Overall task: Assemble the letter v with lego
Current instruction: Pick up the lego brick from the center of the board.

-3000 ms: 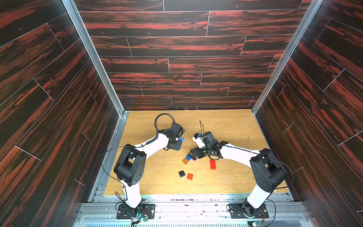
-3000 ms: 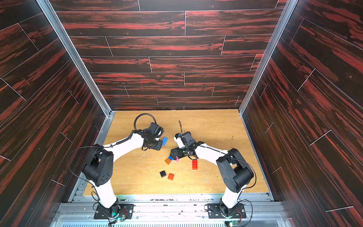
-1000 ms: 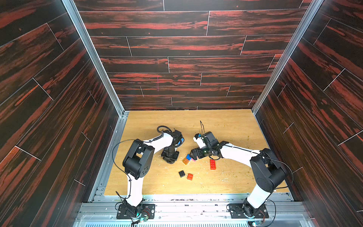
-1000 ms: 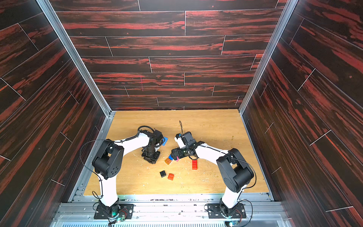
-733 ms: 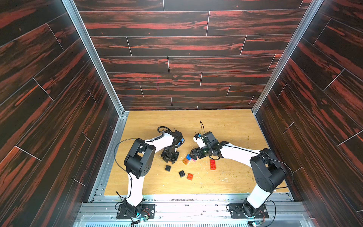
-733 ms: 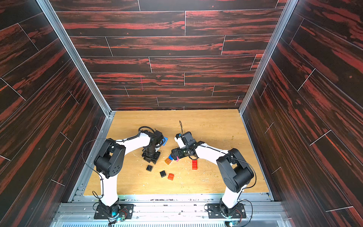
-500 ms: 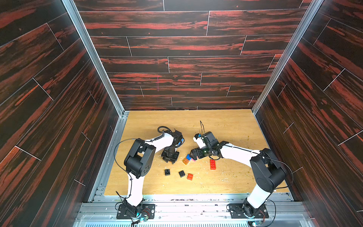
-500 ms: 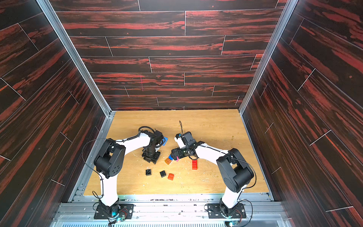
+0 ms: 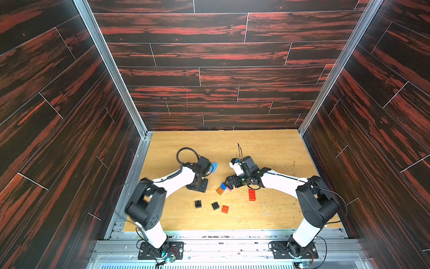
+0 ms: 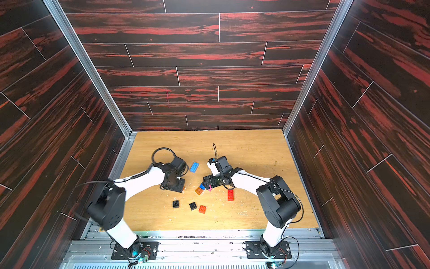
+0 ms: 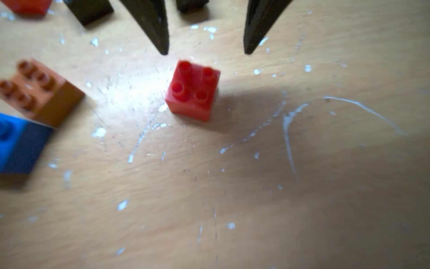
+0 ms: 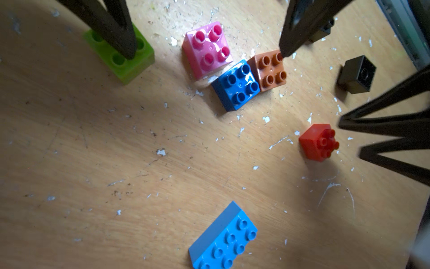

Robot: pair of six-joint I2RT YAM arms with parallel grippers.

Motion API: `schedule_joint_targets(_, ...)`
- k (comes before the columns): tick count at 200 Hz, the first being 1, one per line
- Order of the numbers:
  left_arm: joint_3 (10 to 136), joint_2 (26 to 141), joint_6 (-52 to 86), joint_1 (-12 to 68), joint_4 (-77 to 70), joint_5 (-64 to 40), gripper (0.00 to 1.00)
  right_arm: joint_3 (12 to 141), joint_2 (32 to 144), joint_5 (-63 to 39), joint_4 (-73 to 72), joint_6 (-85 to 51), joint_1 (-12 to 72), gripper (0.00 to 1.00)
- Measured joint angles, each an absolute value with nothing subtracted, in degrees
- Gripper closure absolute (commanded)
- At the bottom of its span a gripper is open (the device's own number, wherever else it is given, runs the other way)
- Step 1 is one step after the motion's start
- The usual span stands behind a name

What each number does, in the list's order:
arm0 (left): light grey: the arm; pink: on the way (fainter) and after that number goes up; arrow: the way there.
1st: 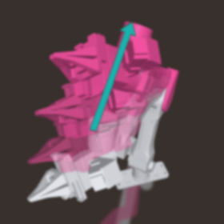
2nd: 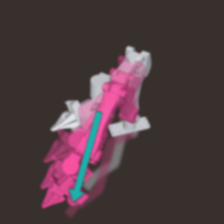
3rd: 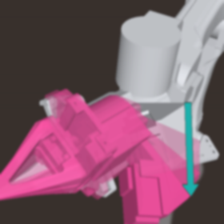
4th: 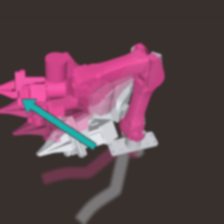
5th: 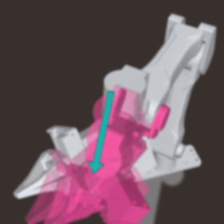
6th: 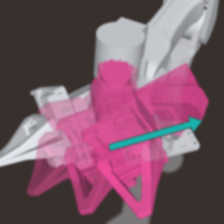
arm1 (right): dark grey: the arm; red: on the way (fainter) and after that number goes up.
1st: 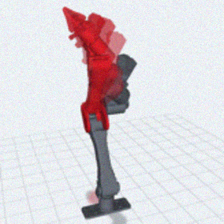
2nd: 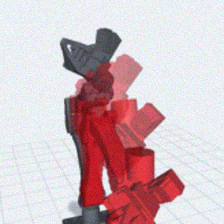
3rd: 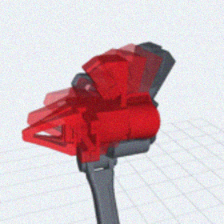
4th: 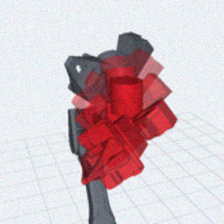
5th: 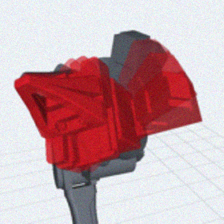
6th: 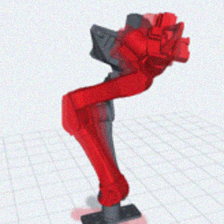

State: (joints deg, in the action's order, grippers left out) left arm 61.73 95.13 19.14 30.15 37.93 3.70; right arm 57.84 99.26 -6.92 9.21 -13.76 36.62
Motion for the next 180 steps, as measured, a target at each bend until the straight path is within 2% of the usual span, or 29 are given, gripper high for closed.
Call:
schedule_joint_targets(14,59.2,91.9,20.3,30.2,34.7,3.6,0.34,57.1,99.2,-7.4,8.4,-14.2,36.6,0.02)
schedule_joint_targets(31,54.9,88.2,22.0,30.2,30.7,3.9,0.10,56.4,99.1,-8.6,7.0,-14.3,36.9,0.02)
schedule_joint_targets(41,51.5,85.5,23.6,30.2,28.6,4.6,0.00,56.4,99.1,-8.3,6.9,-13.9,37.6,0.02)
schedule_joint_targets(69,40.6,72.4,28.9,30.2,23.2,7.7,0.00,57.0,99.1,-5.3,7.5,-12.1,43.5,0.02)
schedule_joint_targets(124,23.8,38.5,39.0,30.2,15.7,15.4,0.00,59.9,99.0,2.7,9.7,-13.3,53.1,0.02)
schedule_joint_targets(153,16.7,23.2,43.2,30.2,16.7,17.8,0.00,64.8,100.3,6.7,12.3,-15.5,57.5,0.08)
schedule_joint_targets(180,15.7,14.8,45.2,30.2,21.0,19.2,0.00,70.6,104.5,10.4,13.8,-19.2,61.9,0.11)
